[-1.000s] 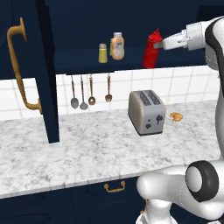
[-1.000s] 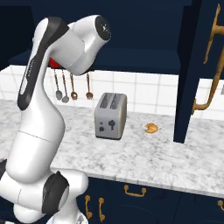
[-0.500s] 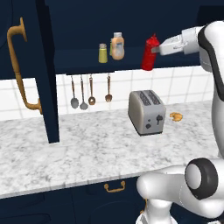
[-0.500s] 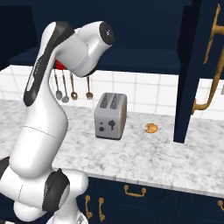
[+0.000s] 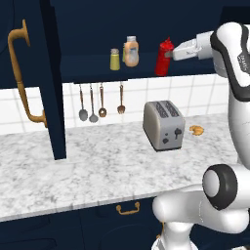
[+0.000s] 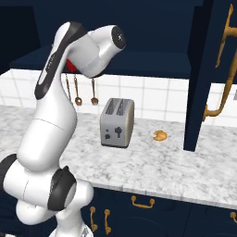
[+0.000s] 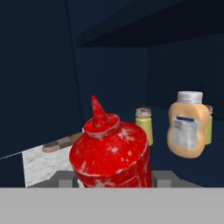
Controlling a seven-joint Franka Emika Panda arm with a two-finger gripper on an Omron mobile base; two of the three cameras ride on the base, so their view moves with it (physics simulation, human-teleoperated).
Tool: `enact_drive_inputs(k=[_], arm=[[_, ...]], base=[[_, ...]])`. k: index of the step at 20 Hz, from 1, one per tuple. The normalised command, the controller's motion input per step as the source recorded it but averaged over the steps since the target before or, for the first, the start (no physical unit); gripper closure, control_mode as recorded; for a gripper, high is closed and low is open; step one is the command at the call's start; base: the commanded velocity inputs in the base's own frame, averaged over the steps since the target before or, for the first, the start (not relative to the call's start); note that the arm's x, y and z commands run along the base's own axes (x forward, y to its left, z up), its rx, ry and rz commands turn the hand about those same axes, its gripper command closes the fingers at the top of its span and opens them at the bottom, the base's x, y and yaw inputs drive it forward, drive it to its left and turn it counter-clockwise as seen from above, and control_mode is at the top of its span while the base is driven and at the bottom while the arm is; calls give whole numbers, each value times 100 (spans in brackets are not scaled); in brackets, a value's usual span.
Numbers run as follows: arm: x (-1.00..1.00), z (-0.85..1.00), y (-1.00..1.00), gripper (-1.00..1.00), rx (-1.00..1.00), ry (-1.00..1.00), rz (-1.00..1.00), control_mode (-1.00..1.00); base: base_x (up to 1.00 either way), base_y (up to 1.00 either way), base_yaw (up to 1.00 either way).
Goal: Put the shaker and condiment bottle from the counter next to their counterparts in the cabinet.
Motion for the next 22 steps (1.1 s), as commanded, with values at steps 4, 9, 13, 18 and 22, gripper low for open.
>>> enact_drive_inputs(k=[4, 9, 13, 18, 22], arm=[[51, 0, -17, 100, 0, 0, 0, -100], [30, -2, -2, 100, -1, 0, 0, -100], [15, -15, 0, 100, -2, 0, 0, -100], [13, -16, 0, 100, -4, 0, 0, -100], [14, 0, 9, 100, 0, -6, 0, -100]], base=[[0, 0, 0], [0, 0, 0], [0, 0, 0], [0, 0, 0], [0, 0, 0]])
